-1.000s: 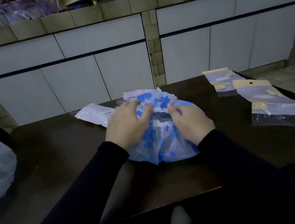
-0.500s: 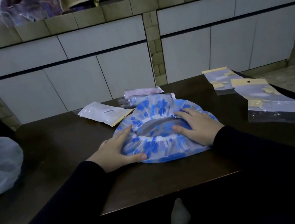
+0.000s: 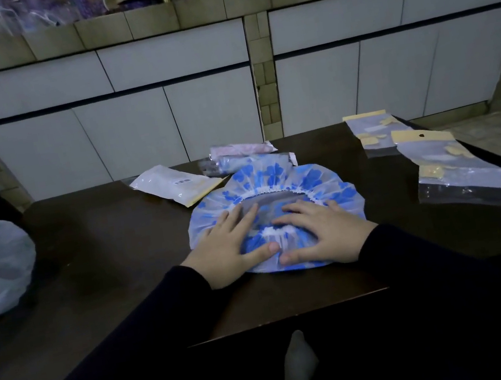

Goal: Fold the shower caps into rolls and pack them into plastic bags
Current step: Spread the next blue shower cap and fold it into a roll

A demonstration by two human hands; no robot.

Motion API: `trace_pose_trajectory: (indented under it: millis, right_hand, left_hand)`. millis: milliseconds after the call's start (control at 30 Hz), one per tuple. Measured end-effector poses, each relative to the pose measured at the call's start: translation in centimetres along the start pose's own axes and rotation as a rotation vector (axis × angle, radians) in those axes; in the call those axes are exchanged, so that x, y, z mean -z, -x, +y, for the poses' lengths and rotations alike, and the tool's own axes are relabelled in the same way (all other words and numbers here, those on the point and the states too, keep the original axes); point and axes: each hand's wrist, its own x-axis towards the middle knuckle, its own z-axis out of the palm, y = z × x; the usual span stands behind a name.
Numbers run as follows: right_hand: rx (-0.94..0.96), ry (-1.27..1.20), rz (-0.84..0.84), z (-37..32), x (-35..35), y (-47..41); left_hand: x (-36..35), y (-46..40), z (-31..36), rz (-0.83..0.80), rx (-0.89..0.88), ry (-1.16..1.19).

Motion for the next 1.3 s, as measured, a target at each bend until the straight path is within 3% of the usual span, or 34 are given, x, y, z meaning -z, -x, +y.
trace_pose_trajectory:
  millis: [267, 367, 433, 567, 633, 700, 800, 967, 1067, 1167, 1300]
  right_hand:
    - [-0.065, 0.058, -0.106, 0.7, 0.4, -0.3]
    - [-0.068, 0.012, -0.11, 0.2, 1.3, -0.4]
    - [-0.028, -0.042, -0.004, -0.2, 2.3, -0.4]
    - [0.101, 0.04, 0.304, -1.3, 4.0, -1.7]
    - [0.033, 0.047, 0.42, -1.4, 3.9, -3.6]
    - [-0.109, 0.043, 0.428, -0.9, 3.2, -5.5]
    - [-0.27, 0.13, 0.26, 0.3, 1.3, -7.0]
    - [-0.193, 0.174, 0.1, 2.5, 0.4, -6.7]
    - [-0.114, 0.146, 0.053, 3.3, 1.1, -6.3]
    - [0.006, 0.113, 0.149, 3.0, 1.6, -5.6]
    - [0.246, -0.011, 0.523, 2.0, 2.1, -3.7]
  left_hand:
    - [0.3, 1.2, -1.6, -0.08, 0.064, -0.031]
    - [1.4, 1.3, -1.4, -0.09, 0.079, 0.065]
    - [2.6, 1.0, -0.8, 0.035, 0.073, 0.08]
    - [4.5, -0.9, 0.8, 0.383, -0.027, -0.168]
    - [4.7, -2.5, 1.0, 0.422, -0.077, -0.172]
    - [4.4, -4.2, 0.9, 0.387, -0.106, -0.171]
    - [3.8, -6.2, 0.8, 0.288, -0.103, -0.165]
    - [2.4, -7.2, 0.2, -0.012, 0.083, -0.195]
    - [1.6, -6.7, 0.2, -0.043, 0.134, -0.238]
    - [1.2, -5.9, 0.1, -0.006, 0.147, -0.24]
    - [1.6, -4.0, -0.3, 0.073, 0.234, -0.243]
